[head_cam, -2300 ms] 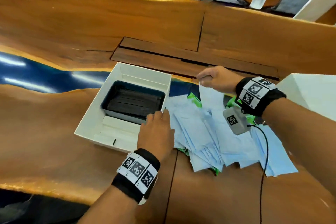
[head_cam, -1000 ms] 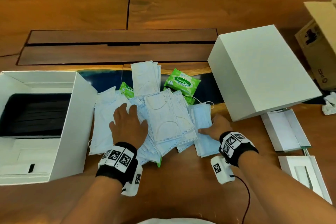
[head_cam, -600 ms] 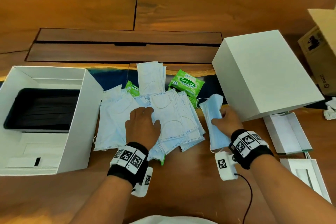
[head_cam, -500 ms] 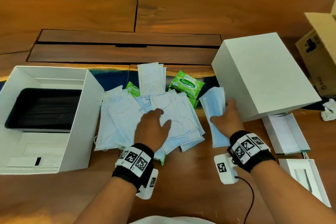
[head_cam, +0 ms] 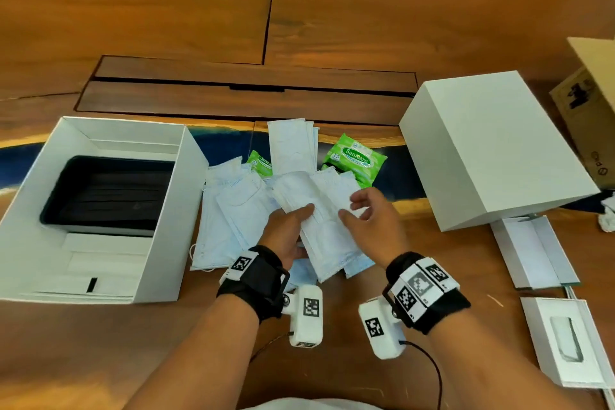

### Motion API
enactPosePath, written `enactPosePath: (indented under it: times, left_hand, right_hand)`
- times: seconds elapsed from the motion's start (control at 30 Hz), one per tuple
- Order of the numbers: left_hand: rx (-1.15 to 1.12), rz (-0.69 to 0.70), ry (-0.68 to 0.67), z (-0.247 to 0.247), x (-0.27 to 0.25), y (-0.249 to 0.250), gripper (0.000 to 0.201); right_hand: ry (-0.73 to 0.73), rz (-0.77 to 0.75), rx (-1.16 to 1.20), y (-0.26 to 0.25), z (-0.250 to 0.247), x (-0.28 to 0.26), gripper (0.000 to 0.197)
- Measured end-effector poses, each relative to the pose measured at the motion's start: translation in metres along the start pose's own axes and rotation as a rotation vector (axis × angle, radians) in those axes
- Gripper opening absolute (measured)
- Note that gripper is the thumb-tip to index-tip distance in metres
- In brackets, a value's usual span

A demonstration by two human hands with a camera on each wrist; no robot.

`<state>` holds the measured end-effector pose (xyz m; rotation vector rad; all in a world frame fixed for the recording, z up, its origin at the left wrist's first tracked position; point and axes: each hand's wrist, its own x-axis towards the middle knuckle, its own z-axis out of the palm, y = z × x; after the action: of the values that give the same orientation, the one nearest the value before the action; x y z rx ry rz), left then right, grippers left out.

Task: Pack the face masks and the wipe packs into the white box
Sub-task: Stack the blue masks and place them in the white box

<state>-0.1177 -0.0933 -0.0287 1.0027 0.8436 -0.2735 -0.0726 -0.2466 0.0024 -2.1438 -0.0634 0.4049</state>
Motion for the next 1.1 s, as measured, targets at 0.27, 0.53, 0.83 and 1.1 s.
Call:
enactPosePath:
  times: [0.27, 0.53, 0.83, 1.1]
  left_hand:
    - [0.012, 0.093, -0.069, -0.010, 0.008, 0.009, 0.038]
    - [0.098, 0.130, 0.176, -0.025, 0.030, 0.009, 0.037]
    - [0.096, 0.105, 0.275, -0.057, 0.035, 0.007, 0.041]
    - [0.080, 0.113, 0.179, -0.055, 0.022, 0.012, 0.043]
  right_hand:
    - [-0.388, 0.225, 0.465, 0.005, 0.026, 0.009, 0.032]
    - [-0.191, 0.221, -0.024, 0.018, 0.012, 0.037, 0.034]
    - [-0.198, 0.201, -0.486, 0.029, 0.033, 0.065, 0.080]
    - [-0.215, 0.140, -0.284, 0.023, 0.043, 0.067, 0.033]
